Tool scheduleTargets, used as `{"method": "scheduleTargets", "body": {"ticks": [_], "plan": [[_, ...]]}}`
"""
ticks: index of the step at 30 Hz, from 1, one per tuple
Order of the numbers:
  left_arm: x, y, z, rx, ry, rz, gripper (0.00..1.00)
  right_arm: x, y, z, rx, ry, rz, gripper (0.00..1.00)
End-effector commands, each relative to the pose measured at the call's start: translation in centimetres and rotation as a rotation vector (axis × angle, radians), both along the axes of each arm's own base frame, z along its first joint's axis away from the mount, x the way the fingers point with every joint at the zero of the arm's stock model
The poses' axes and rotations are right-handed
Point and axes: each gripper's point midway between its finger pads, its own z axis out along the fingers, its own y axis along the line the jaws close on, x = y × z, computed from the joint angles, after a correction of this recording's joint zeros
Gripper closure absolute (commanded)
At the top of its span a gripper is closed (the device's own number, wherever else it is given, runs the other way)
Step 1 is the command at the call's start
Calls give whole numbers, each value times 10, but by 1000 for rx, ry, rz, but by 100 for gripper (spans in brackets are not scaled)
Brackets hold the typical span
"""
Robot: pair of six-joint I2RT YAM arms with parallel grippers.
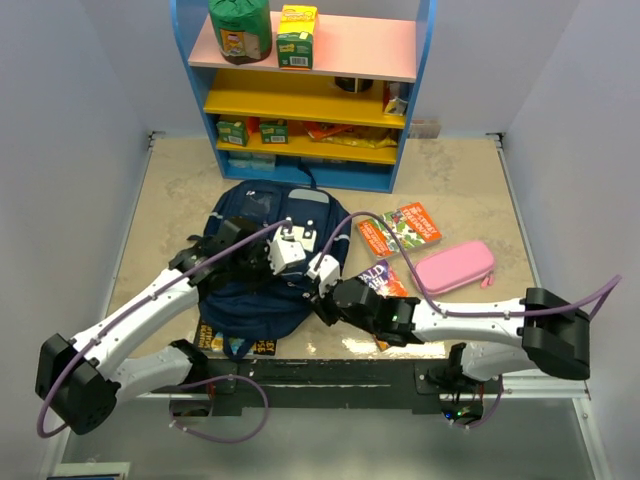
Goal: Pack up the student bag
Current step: Unzip the student bag at the center of the board.
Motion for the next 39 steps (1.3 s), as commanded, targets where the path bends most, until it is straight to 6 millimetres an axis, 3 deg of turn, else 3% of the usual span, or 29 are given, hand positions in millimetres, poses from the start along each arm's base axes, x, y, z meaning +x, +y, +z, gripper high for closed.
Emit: {"method": "scheduleTargets", "body": {"ticks": [1,6,9,10,14,21,24,25,26,28,29,39], "plan": [[48,-12,34,-91,-134,144,100,-37,54,78,247,0,128,100],[50,-24,34,-126,-55,171,100,-51,72,78,242,5,131,100],[52,-28,29,-118,-18,183,100,-56,89,92,252,-27,137,99],[52,-29,26,-120,-7,185,100,-57,97,105,276,-38,139,99],[52,-36,30,-152,12,178,100,-59,118,104,253,-74,133,99],[52,-63,58,-266,71,141,100,-56,149,99,198,-171,79,100],[55,-71,77,-308,76,133,100,-49,162,98,186,-207,60,100],[57,-74,88,-326,66,128,100,-49,168,106,201,-216,59,100],[57,-75,91,-333,71,127,100,-48,174,97,180,-221,62,100],[56,-79,103,-358,70,114,100,-48,184,101,190,-236,70,100],[55,-80,107,-369,74,115,100,-47,188,94,178,-240,73,100],[51,-85,123,-410,85,94,100,-43,216,73,128,-294,101,100]]}}
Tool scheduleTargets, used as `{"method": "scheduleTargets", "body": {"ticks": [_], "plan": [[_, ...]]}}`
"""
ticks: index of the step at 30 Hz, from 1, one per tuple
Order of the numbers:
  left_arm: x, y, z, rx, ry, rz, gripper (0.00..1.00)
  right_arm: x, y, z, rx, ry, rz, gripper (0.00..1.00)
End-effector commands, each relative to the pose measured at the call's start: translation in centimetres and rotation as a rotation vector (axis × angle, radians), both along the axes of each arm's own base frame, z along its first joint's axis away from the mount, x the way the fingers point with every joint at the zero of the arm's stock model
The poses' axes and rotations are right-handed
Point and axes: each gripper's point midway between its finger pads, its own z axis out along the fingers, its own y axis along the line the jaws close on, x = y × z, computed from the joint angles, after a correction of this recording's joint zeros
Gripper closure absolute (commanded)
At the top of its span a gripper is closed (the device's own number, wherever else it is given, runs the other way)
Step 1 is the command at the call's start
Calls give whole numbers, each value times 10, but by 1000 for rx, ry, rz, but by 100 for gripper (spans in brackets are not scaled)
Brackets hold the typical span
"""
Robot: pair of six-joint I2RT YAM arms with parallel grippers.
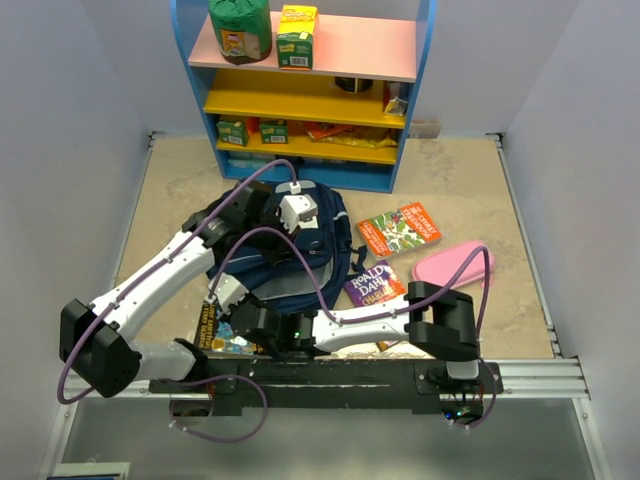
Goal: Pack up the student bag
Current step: Unzip the student bag at the center of the board.
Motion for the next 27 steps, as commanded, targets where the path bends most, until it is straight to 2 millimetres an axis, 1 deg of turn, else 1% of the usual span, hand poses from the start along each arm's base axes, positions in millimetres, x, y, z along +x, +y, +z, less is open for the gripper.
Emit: {"method": "scheduleTargets", "body": {"ticks": [1,3,4,5,6,7,8,9,10,11,12,13,14,15,16,17,18,19,20,21,22,23,24,25,26,27], "plan": [[22,-34,78,-223,-166,-29,100,-29,53,37,155,-14,146,100],[24,-33,82,-227,-173,-23,100,-28,63,34,148,-30,171,100],[25,-33,88,-238,-176,-23,100,-26,71,34,152,-35,174,98],[27,-32,89,-238,-177,-18,100,-24,74,35,157,-38,178,92],[29,-30,92,-241,-185,-12,100,-19,78,42,170,-39,174,89],[33,-27,94,-238,-195,0,100,-15,78,45,179,-35,168,86],[35,-25,95,-236,-200,7,100,-12,77,51,191,-32,162,79],[40,-19,98,-234,-212,24,100,-4,71,50,196,-23,149,77],[45,-14,98,-226,-227,34,100,-2,67,54,203,-20,142,74],[49,-10,98,-220,-236,43,100,2,59,69,229,-22,131,72],[57,-1,98,-213,-244,71,100,9,48,67,220,-17,100,68],[61,4,99,-214,-251,75,100,11,41,70,222,-14,82,65],[64,8,99,-214,-252,84,100,13,29,91,250,-16,64,63],[70,15,100,-211,-260,100,100,17,16,84,230,9,29,56],[72,18,99,-197,-272,99,100,27,1,87,234,10,-53,52],[73,20,99,-190,-280,98,100,33,-13,92,243,21,-110,49],[71,21,100,-190,-287,94,100,40,-34,92,253,66,-174,46],[71,21,101,-189,-295,94,100,46,-47,95,267,95,-216,42],[71,21,102,-193,-302,91,100,53,-60,95,279,127,-265,38],[70,21,103,-195,-305,88,100,64,-83,94,288,190,-329,36],[70,21,104,-194,-310,85,100,68,-93,93,287,216,-340,33],[69,22,102,-190,-310,85,100,74,-104,92,287,228,-355,32],[70,24,101,-184,-312,92,100,72,-119,95,299,242,-370,31],[70,25,100,-179,-317,93,100,75,-130,96,306,251,-399,29],[70,26,99,-174,-319,94,100,89,-151,96,322,252,-485,27],[69,27,96,-169,-320,100,100,93,-172,81,315,320,-579,27]]}}
